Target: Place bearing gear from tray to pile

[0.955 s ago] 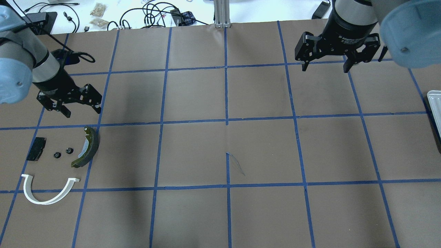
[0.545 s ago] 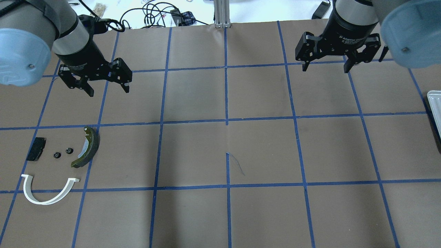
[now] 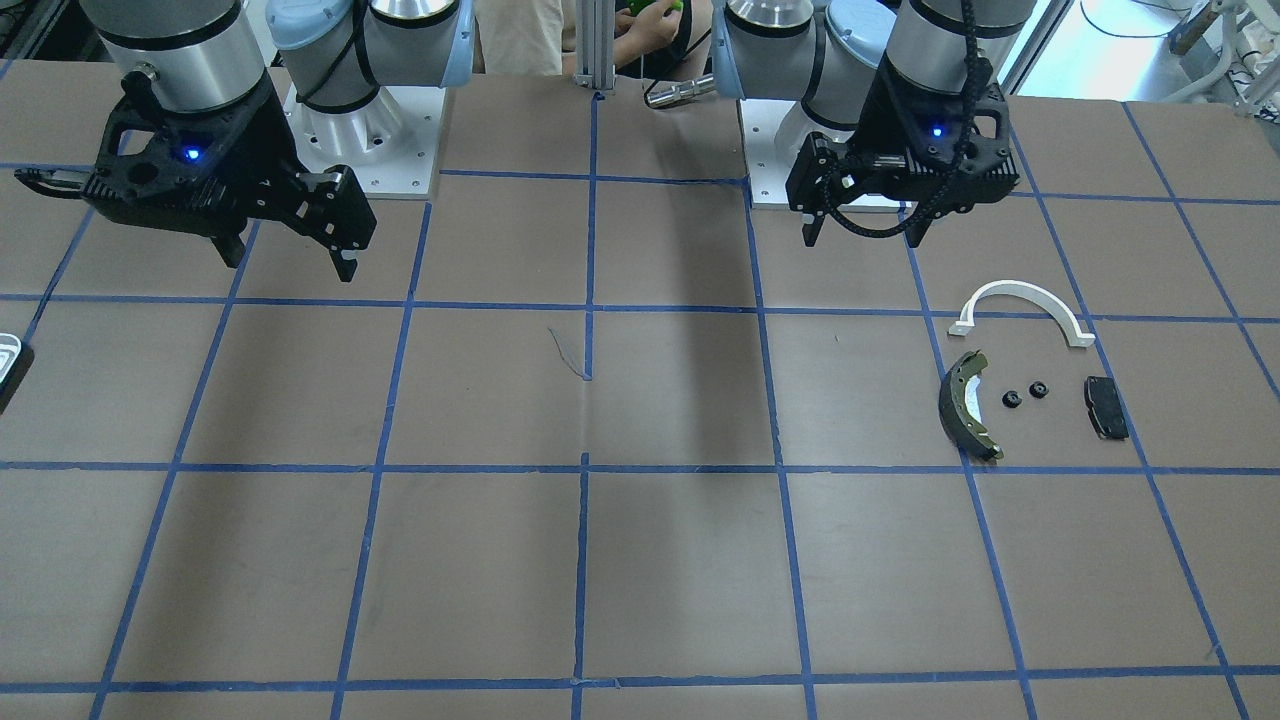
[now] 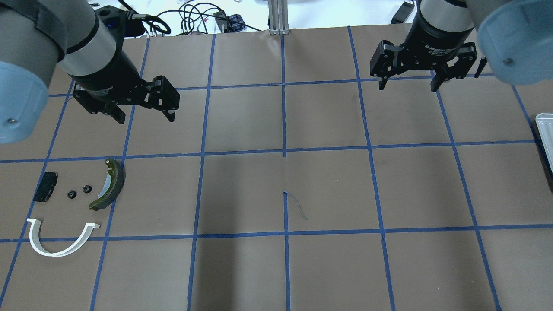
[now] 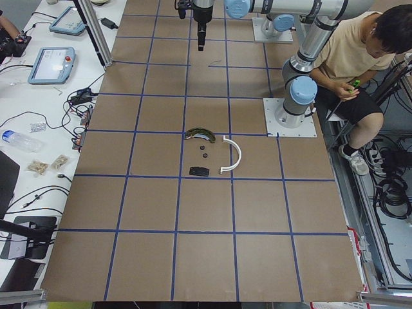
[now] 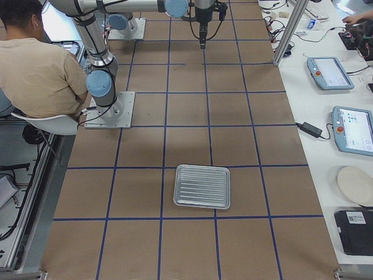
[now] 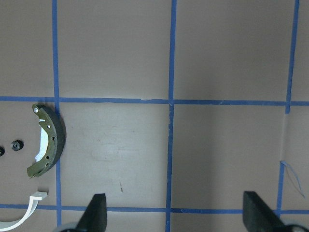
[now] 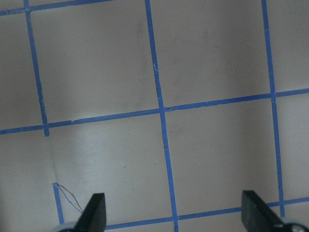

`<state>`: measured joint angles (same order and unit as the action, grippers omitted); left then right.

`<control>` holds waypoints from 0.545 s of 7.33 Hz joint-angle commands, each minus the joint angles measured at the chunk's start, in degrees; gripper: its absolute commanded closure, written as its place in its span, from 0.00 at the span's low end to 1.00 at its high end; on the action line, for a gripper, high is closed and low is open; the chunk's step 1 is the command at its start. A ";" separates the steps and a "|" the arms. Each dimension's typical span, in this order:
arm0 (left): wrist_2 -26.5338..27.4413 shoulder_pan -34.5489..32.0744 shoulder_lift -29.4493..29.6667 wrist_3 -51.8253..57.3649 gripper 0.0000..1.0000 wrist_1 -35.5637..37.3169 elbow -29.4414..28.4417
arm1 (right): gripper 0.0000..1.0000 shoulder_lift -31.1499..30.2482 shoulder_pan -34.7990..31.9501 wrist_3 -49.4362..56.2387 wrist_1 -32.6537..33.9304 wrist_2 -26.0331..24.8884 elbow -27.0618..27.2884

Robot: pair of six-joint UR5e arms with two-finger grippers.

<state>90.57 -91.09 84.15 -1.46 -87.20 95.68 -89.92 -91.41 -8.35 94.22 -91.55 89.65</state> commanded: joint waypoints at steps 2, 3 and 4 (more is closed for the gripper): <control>-0.22 -0.32 1.79 -2.49 0.00 -6.28 -5.54 | 0.00 0.01 0.00 0.00 0.00 -0.12 0.00; 0.21 -0.32 3.81 -2.24 0.00 -7.27 -8.55 | 0.00 0.01 0.00 0.00 0.00 -0.12 0.00; 0.13 -0.93 4.09 -2.06 0.00 -6.33 -7.02 | 0.00 0.01 0.00 0.00 0.00 -0.12 0.00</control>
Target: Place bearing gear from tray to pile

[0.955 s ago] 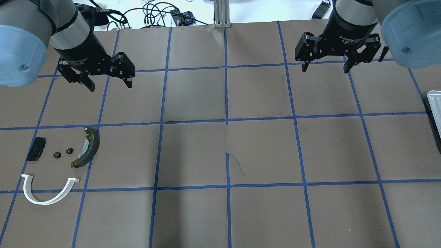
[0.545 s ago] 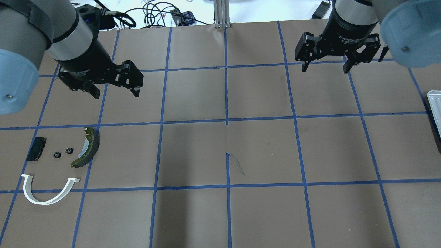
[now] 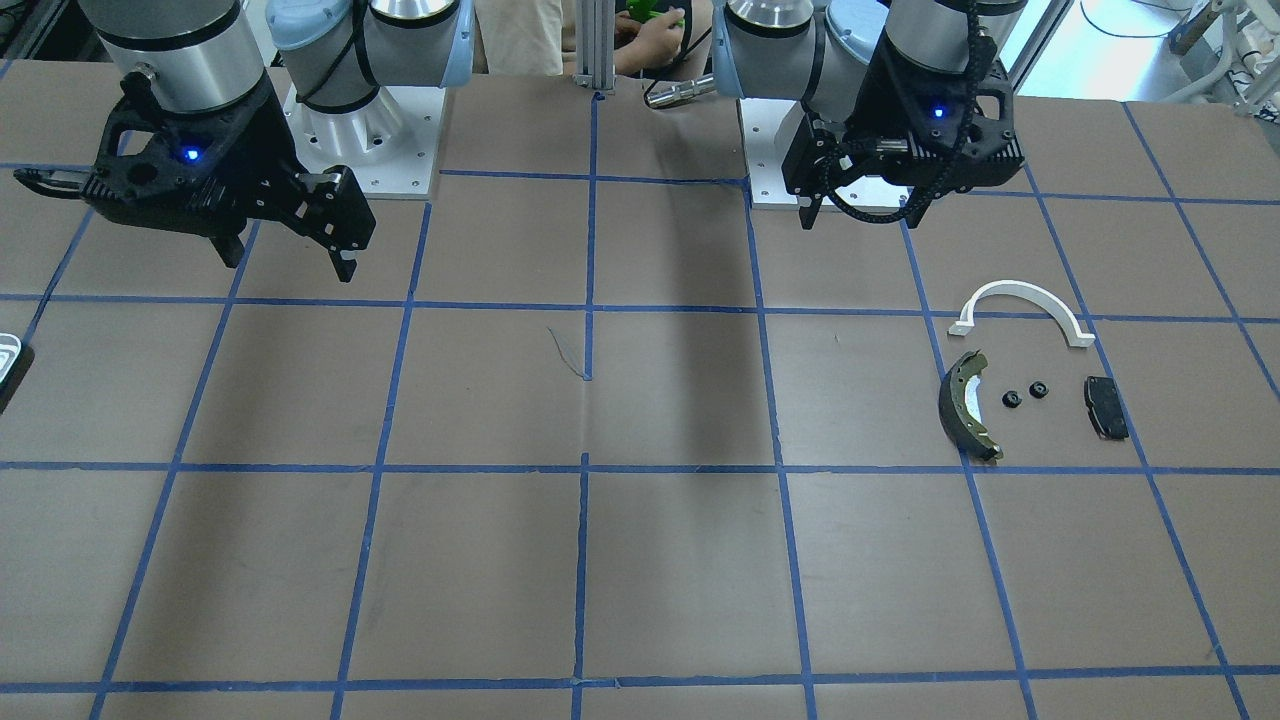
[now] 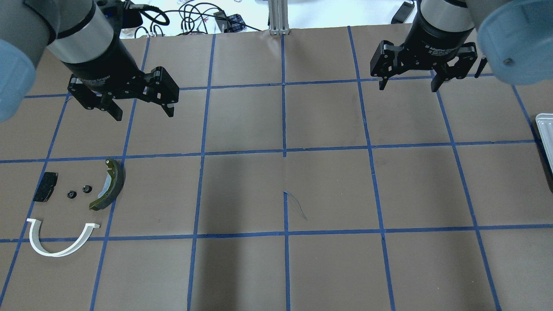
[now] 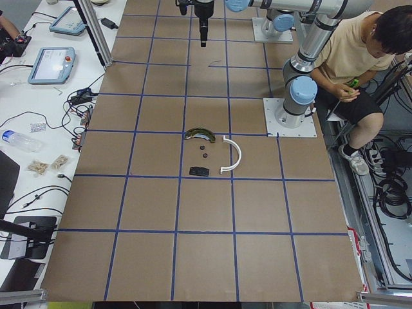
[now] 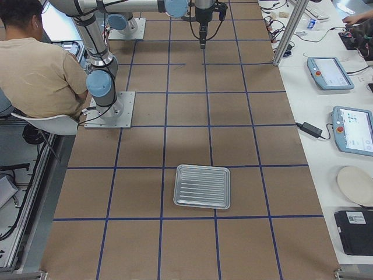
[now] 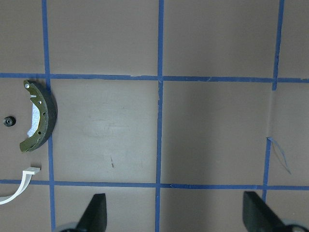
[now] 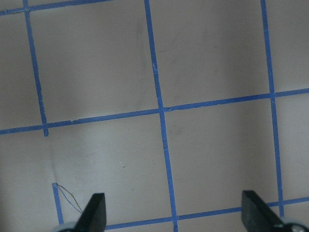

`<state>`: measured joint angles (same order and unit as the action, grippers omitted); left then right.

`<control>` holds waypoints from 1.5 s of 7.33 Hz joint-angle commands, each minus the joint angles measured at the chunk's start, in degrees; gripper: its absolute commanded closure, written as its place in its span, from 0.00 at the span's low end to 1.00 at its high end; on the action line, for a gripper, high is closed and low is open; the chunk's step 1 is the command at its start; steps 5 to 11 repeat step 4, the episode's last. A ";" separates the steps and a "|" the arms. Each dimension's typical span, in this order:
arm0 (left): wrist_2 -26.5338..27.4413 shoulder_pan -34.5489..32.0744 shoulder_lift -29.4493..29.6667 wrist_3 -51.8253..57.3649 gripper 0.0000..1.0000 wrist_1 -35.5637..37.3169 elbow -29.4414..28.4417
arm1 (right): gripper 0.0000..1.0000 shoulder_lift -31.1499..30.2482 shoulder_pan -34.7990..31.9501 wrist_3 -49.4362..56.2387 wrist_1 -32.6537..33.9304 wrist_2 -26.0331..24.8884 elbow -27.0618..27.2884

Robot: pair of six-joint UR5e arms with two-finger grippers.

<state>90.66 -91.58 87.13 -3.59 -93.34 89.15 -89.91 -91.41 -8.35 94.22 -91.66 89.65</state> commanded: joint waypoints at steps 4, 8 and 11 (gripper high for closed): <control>0.14 -0.44 0.24 0.16 0.00 3.43 1.29 | 0.00 0.00 0.00 0.00 0.00 0.08 0.00; 0.14 -0.44 0.24 0.16 0.00 3.43 1.29 | 0.00 0.00 0.00 0.00 0.00 0.08 0.00; 0.14 -0.44 0.24 0.16 0.00 3.43 1.29 | 0.00 0.00 0.00 0.00 0.00 0.08 0.00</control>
